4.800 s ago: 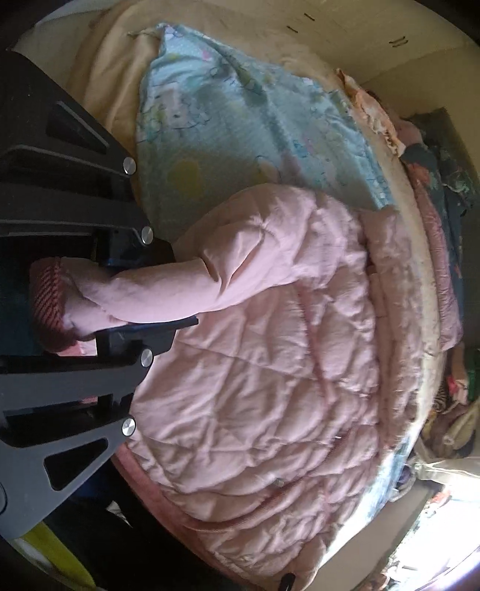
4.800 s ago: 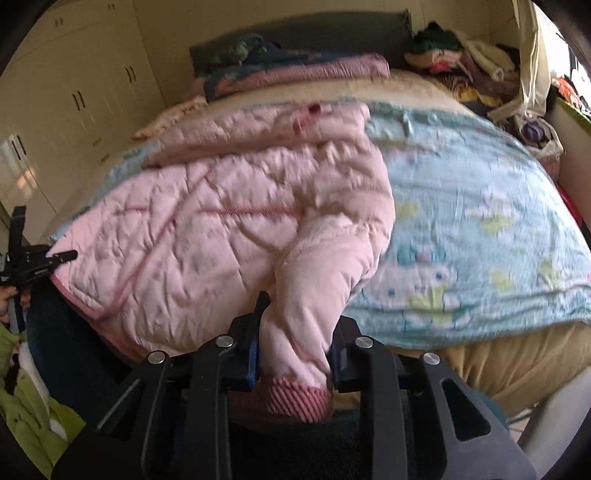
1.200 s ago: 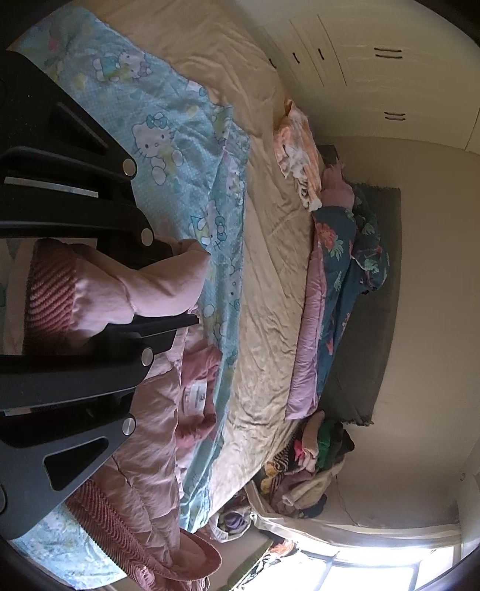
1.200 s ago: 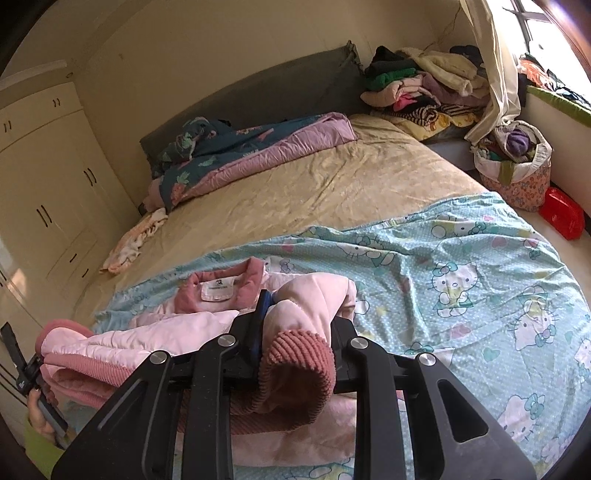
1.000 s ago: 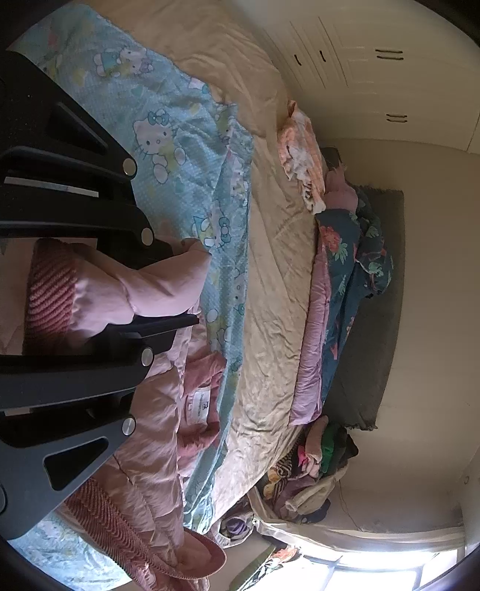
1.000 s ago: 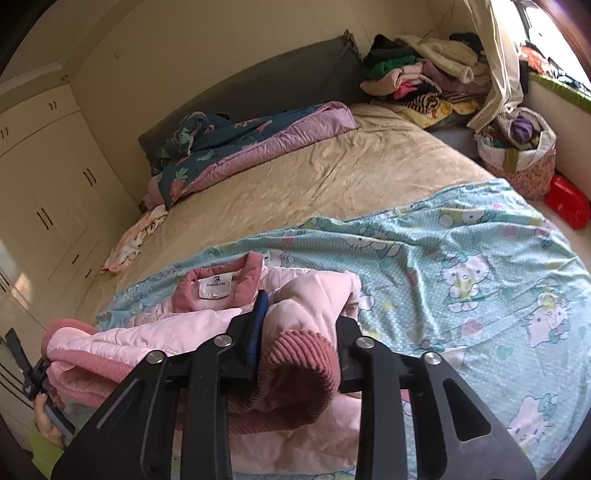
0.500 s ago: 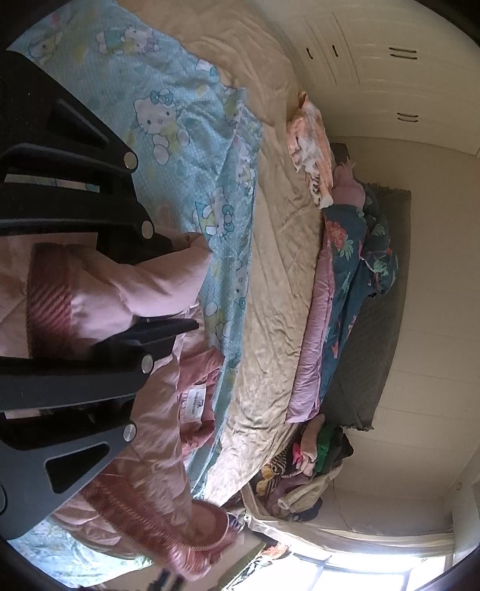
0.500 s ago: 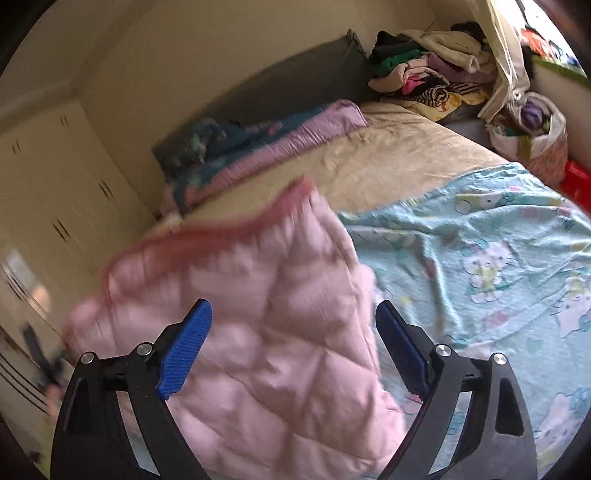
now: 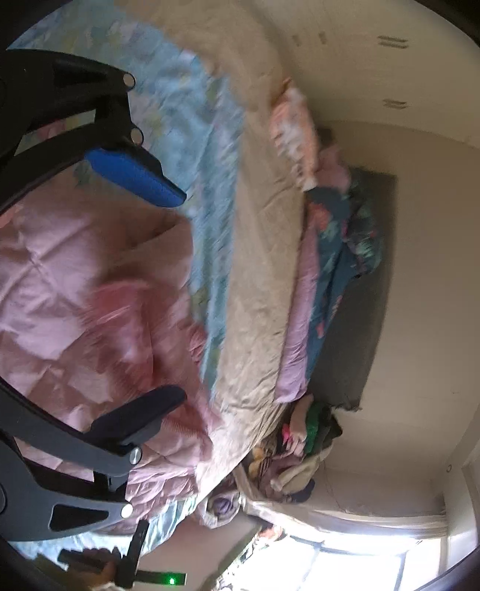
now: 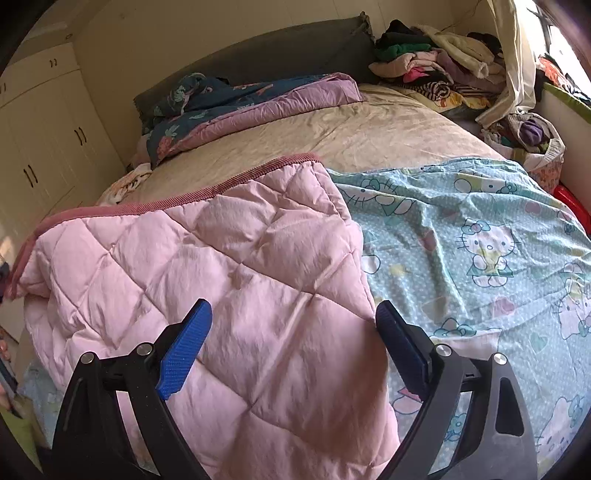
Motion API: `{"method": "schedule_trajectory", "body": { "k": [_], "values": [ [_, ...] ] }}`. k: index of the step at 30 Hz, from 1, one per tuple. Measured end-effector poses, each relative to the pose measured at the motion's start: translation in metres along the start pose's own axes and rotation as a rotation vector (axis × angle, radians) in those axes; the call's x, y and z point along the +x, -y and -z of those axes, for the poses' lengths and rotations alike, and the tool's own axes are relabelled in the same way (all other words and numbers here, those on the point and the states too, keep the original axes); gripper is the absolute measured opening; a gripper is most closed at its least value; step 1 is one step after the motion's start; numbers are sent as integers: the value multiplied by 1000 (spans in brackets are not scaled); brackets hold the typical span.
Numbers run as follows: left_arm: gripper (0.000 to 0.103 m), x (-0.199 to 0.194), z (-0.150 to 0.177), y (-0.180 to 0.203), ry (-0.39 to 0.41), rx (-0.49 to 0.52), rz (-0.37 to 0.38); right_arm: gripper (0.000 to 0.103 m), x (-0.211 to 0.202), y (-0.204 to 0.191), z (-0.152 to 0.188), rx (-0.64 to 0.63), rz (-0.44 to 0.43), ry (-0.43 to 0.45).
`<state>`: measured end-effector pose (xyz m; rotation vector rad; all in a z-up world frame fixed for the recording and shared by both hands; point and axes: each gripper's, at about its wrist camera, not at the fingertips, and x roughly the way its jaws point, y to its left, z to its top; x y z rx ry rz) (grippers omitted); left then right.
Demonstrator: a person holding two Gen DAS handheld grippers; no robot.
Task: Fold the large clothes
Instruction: 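Grasp the folded edge of the jacket with both tools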
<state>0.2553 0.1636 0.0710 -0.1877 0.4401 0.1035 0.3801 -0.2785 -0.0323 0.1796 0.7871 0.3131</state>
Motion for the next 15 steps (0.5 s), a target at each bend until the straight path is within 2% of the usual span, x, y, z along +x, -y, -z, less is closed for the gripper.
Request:
{"method": "schedule_trajectory", "body": {
  "k": [3, 6, 12, 15],
  "values": [
    [93, -8, -3, -10, 16, -17, -20, 90, -2, 2, -1, -6, 11, 4],
    [93, -6, 0, -28, -8, -51, -33, 90, -5, 2, -1, -20, 19, 7],
    [93, 15, 29, -58, -117, -84, -38, 94, -7, 3, 2, -45, 35, 7],
    [93, 37, 49, -70, -228, -102, -9, 94, -5, 2, 3, -61, 41, 4]
  ]
}}
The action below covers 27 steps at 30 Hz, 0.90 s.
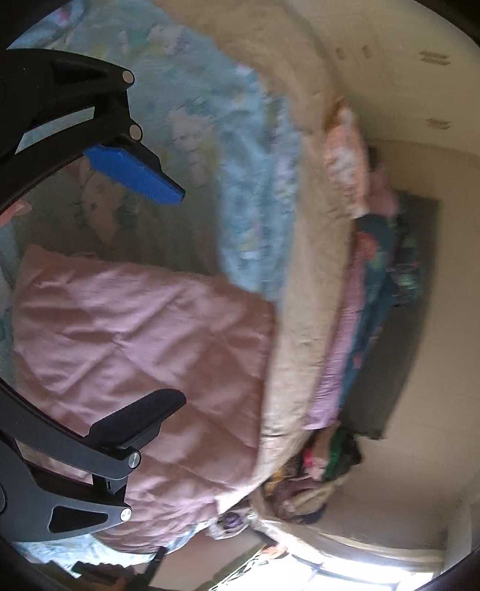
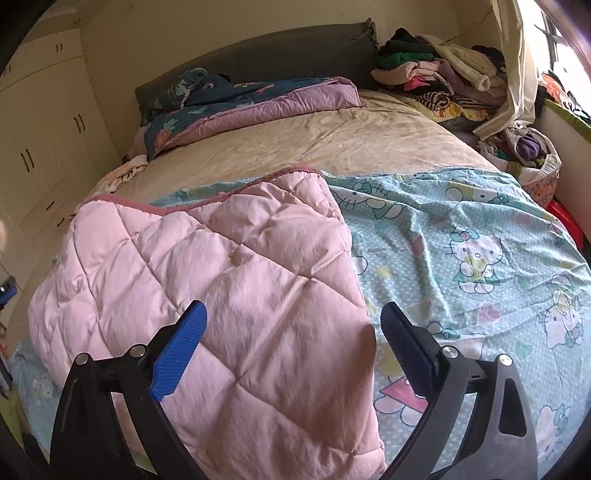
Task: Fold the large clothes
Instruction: 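Grasp the folded edge of the jacket with both tools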
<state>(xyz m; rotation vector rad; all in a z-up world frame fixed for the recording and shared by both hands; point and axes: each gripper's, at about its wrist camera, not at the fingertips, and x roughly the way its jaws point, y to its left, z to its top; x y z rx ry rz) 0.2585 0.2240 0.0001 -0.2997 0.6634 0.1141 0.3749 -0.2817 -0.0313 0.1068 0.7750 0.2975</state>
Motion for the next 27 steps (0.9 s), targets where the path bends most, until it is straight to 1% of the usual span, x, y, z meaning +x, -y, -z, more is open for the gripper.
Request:
{"method": "schedule_trajectory", "body": {
  "k": [2, 4, 7, 9, 10, 11, 12, 13, 14, 16, 17, 18, 19, 20, 22, 25, 27],
  "values": [
    [93, 18, 8, -6, -76, -37, 34, 95, 2, -1, 0, -3, 8, -3],
    [93, 29, 14, -6, -117, -51, 46, 95, 6, -1, -1, -5, 10, -15],
    [93, 44, 23, 2, -170, -26, 64, 95, 16, -2, -3, -43, 37, -41],
    [92, 49, 27, 11, -184, 3, 75, 96, 22, -3, -3, -57, 47, -52],
    [75, 49, 28, 17, -175, 30, 71, 95, 25, -2, -2, -57, 47, -48],
    [51, 47, 28, 23, -153, 68, 53, 88, 25, -1, -1, -54, 41, -34],
    [42, 45, 29, 29, -133, 102, 25, 79, 26, -2, 2, -57, 36, -18],
    [31, 43, 29, 36, -114, 143, 4, 66, 26, -3, 5, -61, 31, -7],
    [22, 42, 27, 40, -104, 158, -2, 49, 26, -3, 8, -65, 34, 0],
    [17, 35, 23, 45, -65, 173, -6, 29, 21, -4, 11, -63, 36, 37],
    [12, 33, 19, 45, -45, 171, -4, 25, 17, -4, 10, -54, 43, 52],
    [12, 30, 14, 44, -19, 165, -7, 23, 13, -4, 8, -38, 57, 72],
    [12, 28, 8, 43, 0, 151, 7, 22, 10, -4, 5, -27, 65, 85],
    [12, 28, 1, 42, 13, 140, 15, 22, 6, -5, -1, -11, 74, 109],
    [12, 33, -9, 44, 30, 141, 3, 21, 6, -7, -15, -2, 92, 129],
    [12, 45, -20, 50, 44, 154, -26, 20, 17, -11, -31, 1, 120, 127],
    [12, 54, -23, 49, 40, 142, -31, 20, 33, -10, -39, 7, 147, 97]
  ]
}}
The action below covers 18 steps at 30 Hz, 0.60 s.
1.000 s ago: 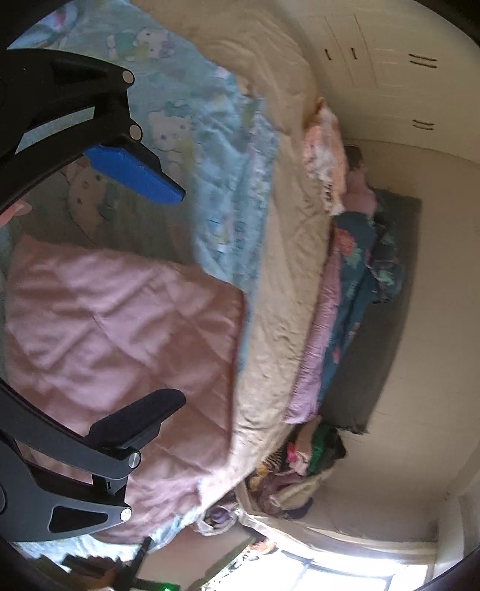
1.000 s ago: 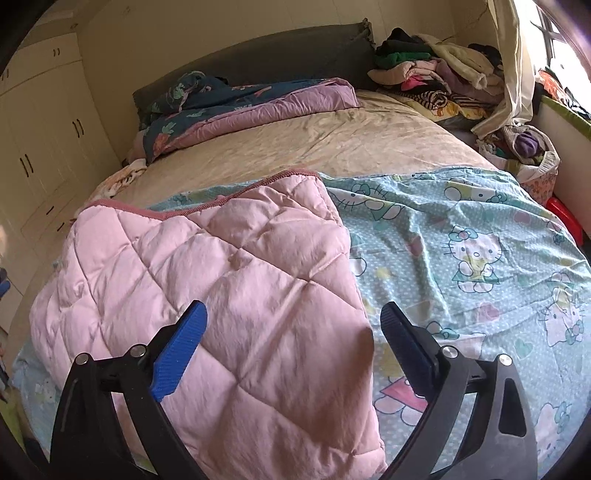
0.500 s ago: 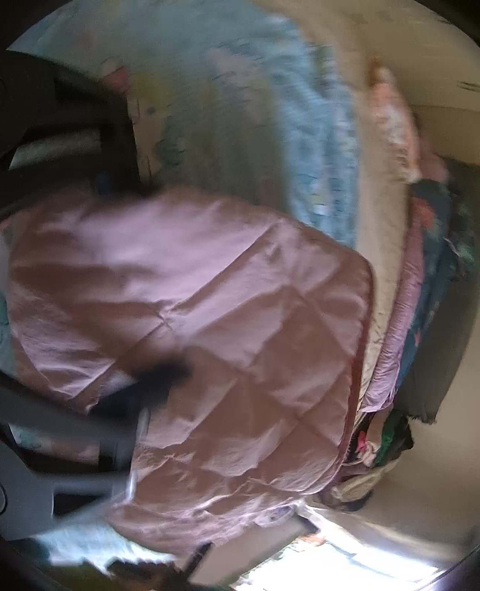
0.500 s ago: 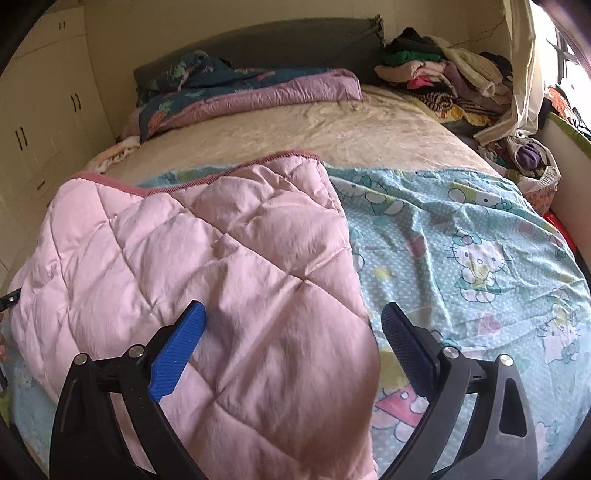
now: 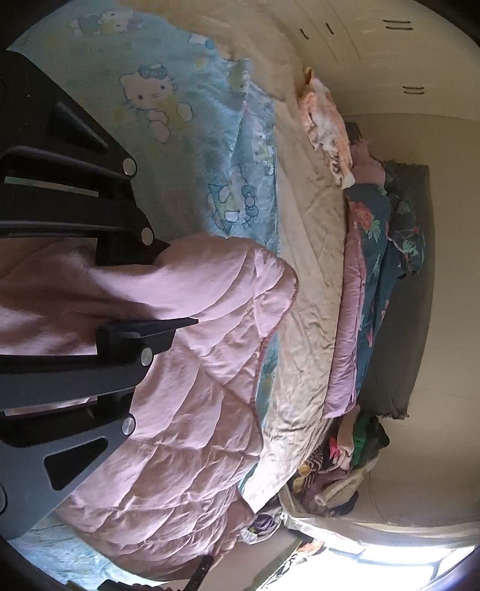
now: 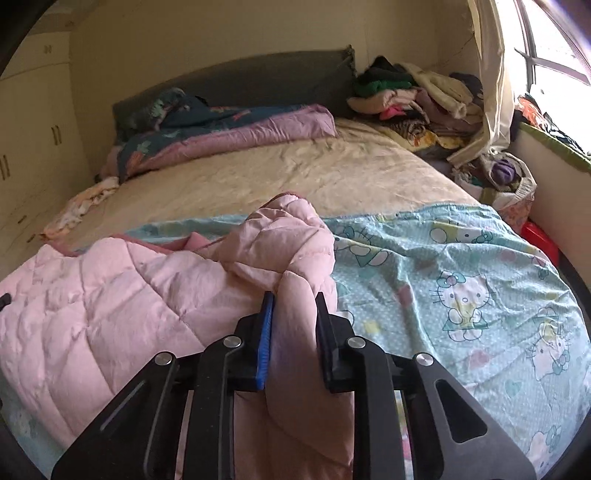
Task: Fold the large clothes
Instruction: 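Grasp the folded edge of the jacket with both tools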
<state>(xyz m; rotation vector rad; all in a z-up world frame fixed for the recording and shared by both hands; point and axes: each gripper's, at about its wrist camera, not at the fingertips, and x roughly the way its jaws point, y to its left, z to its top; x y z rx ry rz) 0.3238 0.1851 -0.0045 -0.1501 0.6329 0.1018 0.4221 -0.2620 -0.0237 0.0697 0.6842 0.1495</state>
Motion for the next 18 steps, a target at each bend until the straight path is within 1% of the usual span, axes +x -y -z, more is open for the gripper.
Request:
{"method": "schedule_trajectory", "body": {
  "k": [3, 5, 9, 13, 15, 18],
  "values": [
    [12, 13, 1, -4, -20, -14, -6, 19, 22, 0, -1, 10, 37, -39],
    [12, 23, 2, -7, -38, -13, -16, 19, 32, 0, 0, 11, 46, -54],
    [12, 39, 3, -12, -77, -47, -15, 19, 45, 0, 3, 1, 62, -82],
    [12, 51, 6, -13, -104, -56, -21, 19, 56, 0, 6, -7, 83, -124],
    [13, 57, 9, -16, -115, -74, -19, 19, 63, 1, 10, -14, 111, -153],
    [13, 64, 13, -18, -122, -85, -18, 19, 69, 11, 17, 30, 85, -174]
  ]
}}
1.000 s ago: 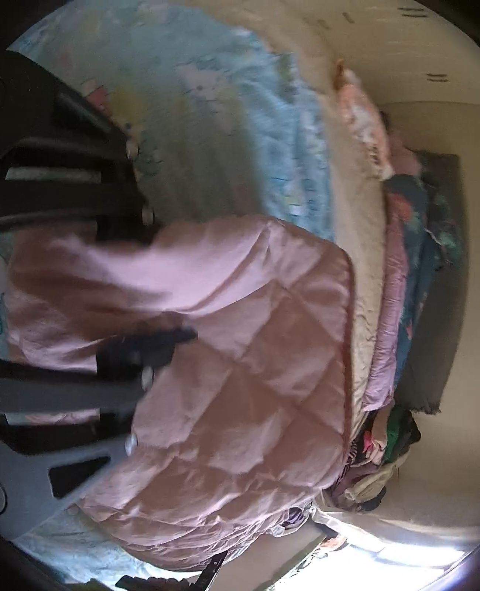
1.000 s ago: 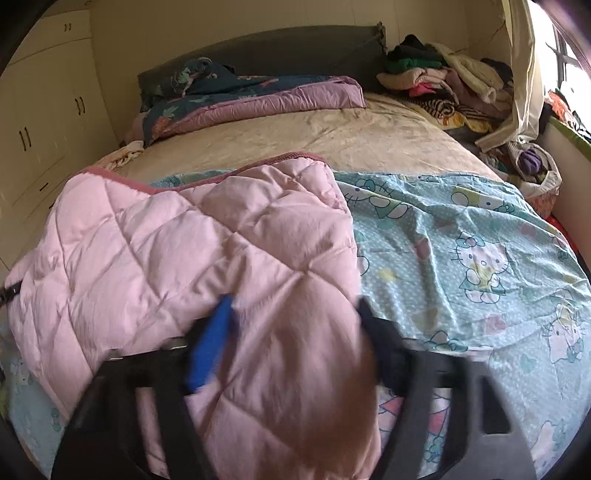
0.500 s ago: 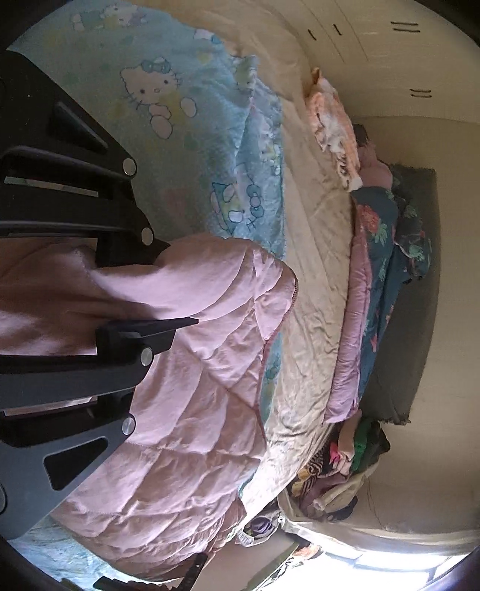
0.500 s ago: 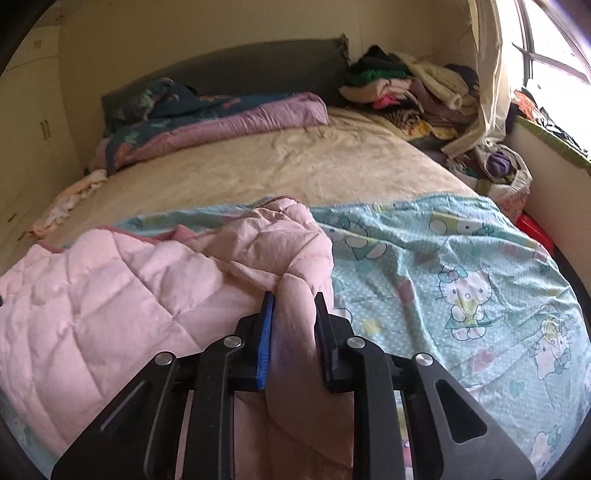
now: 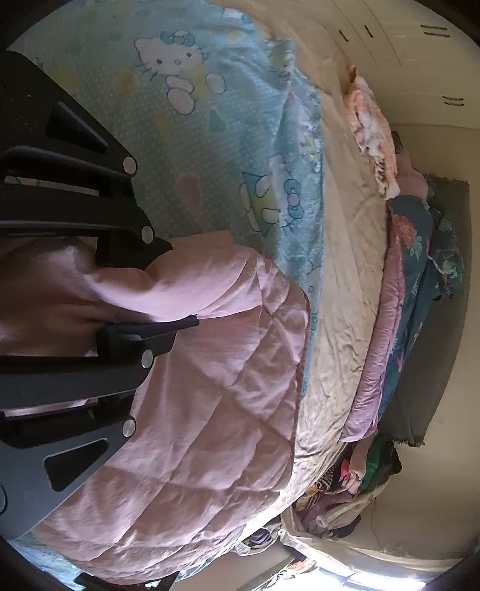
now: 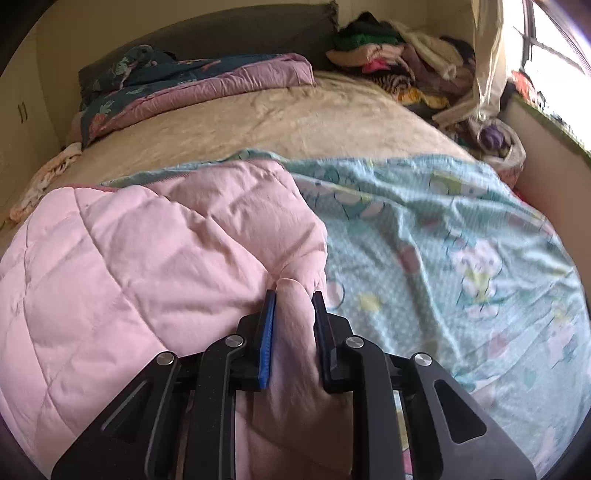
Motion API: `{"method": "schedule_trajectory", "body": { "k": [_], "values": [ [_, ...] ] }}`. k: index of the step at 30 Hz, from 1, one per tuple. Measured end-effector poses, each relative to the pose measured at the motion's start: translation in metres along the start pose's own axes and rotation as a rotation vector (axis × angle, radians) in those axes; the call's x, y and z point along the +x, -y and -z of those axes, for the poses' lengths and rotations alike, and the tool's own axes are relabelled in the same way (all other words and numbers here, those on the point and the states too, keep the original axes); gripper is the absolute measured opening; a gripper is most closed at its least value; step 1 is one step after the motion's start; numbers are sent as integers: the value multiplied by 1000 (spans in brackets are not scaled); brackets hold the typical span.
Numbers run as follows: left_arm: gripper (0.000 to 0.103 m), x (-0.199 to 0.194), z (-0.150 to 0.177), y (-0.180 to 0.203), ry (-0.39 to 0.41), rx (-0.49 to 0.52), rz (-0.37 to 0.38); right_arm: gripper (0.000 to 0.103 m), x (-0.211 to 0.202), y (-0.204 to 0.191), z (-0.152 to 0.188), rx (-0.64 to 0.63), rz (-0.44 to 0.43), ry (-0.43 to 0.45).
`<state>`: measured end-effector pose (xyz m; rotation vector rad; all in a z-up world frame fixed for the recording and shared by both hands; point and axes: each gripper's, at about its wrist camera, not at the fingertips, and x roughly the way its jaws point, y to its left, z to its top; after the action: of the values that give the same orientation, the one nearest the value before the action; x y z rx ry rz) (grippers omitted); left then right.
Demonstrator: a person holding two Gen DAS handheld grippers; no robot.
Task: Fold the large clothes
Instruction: 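Release the jacket edge and pull both open tools back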
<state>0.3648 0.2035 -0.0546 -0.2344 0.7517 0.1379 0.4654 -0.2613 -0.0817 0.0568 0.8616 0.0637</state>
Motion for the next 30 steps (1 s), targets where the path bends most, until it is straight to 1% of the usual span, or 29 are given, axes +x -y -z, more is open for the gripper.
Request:
{"method": "schedule_trajectory", "body": {
  "k": [3, 6, 7, 8, 9, 10, 11, 12, 13, 14, 16, 18, 20, 22, 23, 30],
  "values": [
    [13, -1, 0, 2, 5, 9, -9, 19, 0, 2, 4, 2, -6, 0],
    [18, -3, 0, 2, 3, 0, -12, 27, -5, 2, 7, 0, 2, -5],
    [19, -5, 0, 2, 2, -3, -14, 43, -10, 0, 8, -14, 23, -4],
    [19, -7, -1, 2, 2, -3, -18, 69, -14, -2, 9, -26, 44, 1],
    [20, -10, -1, 2, 3, -4, -21, 79, -21, -3, 11, -35, 67, 16],
    [27, -12, -1, 2, 2, -6, -25, 87, -27, -3, 12, -39, 73, 31],
    [37, -15, -1, 1, 2, -8, -27, 90, -36, -2, 15, -46, 59, 51],
    [42, -19, -2, 2, 5, -11, -30, 92, -43, -2, 17, -51, 39, 65],
    [50, -23, -2, 2, 7, -13, -27, 96, -51, -2, 19, -56, 28, 76],
    [56, -30, -3, 3, 13, -15, -18, 98, -59, -2, 21, -61, 18, 89],
    [64, -41, -4, 6, 25, -15, -10, 99, -75, -2, 25, -68, -11, 112],
    [68, -53, -5, 9, 38, -14, -5, 99, -88, -5, 28, -72, -32, 124],
    [84, -69, -5, 12, 54, -16, 7, 99, -103, -5, 32, -75, -61, 140],
    [92, -81, -4, 15, 64, -7, 2, 99, -119, -5, 38, -70, -89, 159],
    [93, -88, -4, 17, 73, 1, -7, 99, -124, -6, 40, -66, -101, 165],
    [93, -133, 5, 35, 135, 38, -17, 99, -163, -5, 56, -29, -173, 202]
  ]
}}
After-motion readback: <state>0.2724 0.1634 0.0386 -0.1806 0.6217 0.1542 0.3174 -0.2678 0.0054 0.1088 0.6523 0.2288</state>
